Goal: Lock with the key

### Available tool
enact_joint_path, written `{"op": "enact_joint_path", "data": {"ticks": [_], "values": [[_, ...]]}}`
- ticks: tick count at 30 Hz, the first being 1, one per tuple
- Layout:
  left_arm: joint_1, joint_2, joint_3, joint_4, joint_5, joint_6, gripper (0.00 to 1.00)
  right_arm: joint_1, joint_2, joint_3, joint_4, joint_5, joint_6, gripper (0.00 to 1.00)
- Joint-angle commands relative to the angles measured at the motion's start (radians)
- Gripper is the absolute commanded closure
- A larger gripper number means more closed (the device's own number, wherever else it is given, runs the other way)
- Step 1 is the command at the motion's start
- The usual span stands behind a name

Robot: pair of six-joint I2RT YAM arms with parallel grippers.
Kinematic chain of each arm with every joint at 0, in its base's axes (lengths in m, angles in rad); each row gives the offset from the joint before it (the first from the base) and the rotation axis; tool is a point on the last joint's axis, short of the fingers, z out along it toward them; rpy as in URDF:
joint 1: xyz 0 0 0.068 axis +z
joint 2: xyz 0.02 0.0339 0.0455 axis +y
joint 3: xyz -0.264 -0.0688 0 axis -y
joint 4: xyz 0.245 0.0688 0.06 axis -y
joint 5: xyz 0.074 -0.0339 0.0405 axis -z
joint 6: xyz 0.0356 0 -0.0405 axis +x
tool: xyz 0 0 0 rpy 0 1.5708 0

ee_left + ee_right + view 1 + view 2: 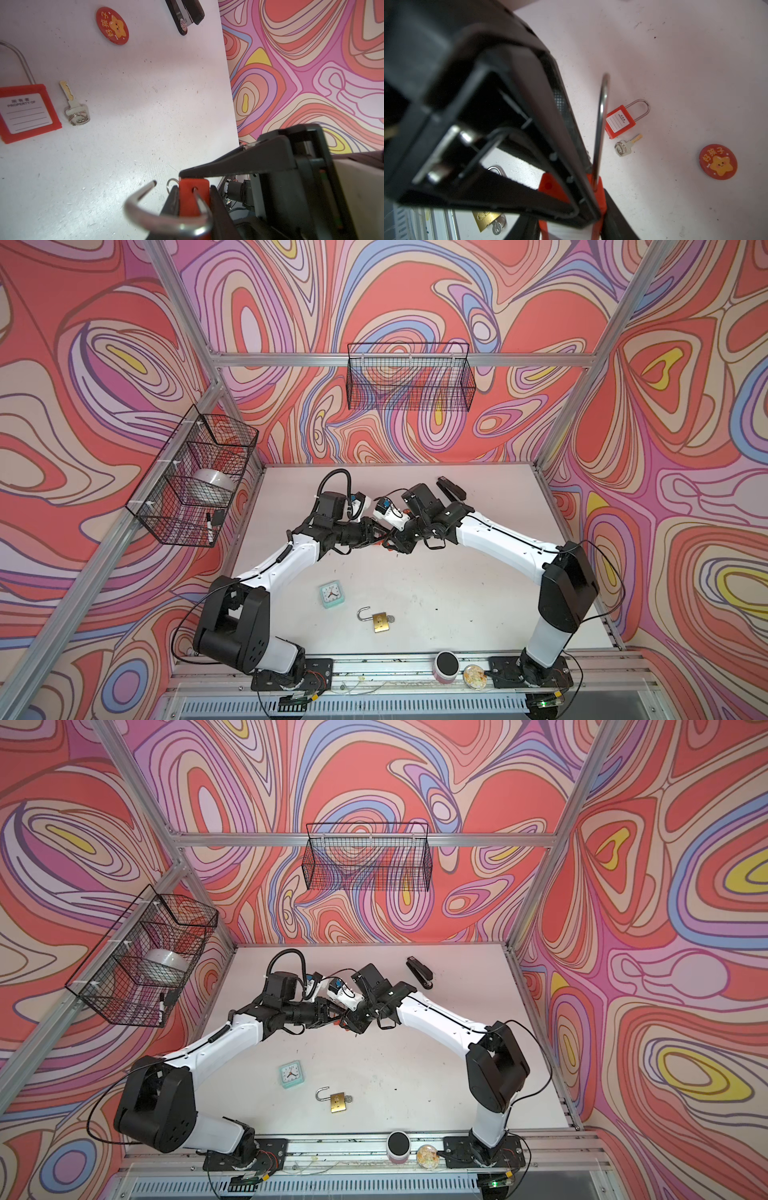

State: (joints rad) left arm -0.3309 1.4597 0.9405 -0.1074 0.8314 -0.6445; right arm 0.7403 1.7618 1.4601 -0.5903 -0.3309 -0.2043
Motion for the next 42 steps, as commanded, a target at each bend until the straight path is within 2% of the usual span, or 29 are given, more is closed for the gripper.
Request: {"op": "enact_joint_path", "data": {"ticks": [1, 11, 16, 19, 22, 26, 29, 33, 38, 42], "values": [[0.003, -0.017, -0.008, 0.065, -0.014, -0.010, 1.00, 0.007, -0.077, -0.011, 0.050, -0.056, 0.005, 0.65], [0.044, -0.031, -0.011, 0.103, 0.002, -0.046, 1.00, 0.006, -0.103, -0.027, 0.025, -0.035, -0.016, 0.43], [0.068, -0.033, -0.011, 0.125, 0.019, -0.063, 1.00, 0.005, -0.115, -0.026, 0.005, -0.010, -0.026, 0.38], [0.086, -0.039, -0.026, 0.173, 0.033, -0.097, 1.00, -0.011, -0.148, -0.043, 0.027, -0.020, 0.008, 0.38], [0.105, -0.045, -0.057, 0.271, 0.068, -0.143, 1.00, -0.078, -0.234, -0.135, 0.200, -0.121, 0.135, 0.38], [0.137, -0.047, -0.094, 0.430, 0.113, -0.229, 1.00, -0.161, -0.329, -0.268, 0.480, -0.221, 0.371, 0.37], [0.150, -0.051, -0.142, 0.671, 0.123, -0.345, 1.00, -0.206, -0.346, -0.324, 0.643, -0.233, 0.580, 0.36], [0.156, -0.011, -0.197, 1.044, 0.103, -0.543, 1.00, -0.263, -0.329, -0.407, 0.950, -0.275, 0.884, 0.35], [0.161, 0.079, -0.232, 1.450, 0.018, -0.767, 1.00, -0.265, -0.241, -0.445, 1.253, -0.285, 1.096, 0.32], [0.162, 0.103, -0.203, 1.466, 0.028, -0.783, 1.00, -0.264, -0.154, -0.434, 1.363, -0.307, 1.194, 0.31]]}}
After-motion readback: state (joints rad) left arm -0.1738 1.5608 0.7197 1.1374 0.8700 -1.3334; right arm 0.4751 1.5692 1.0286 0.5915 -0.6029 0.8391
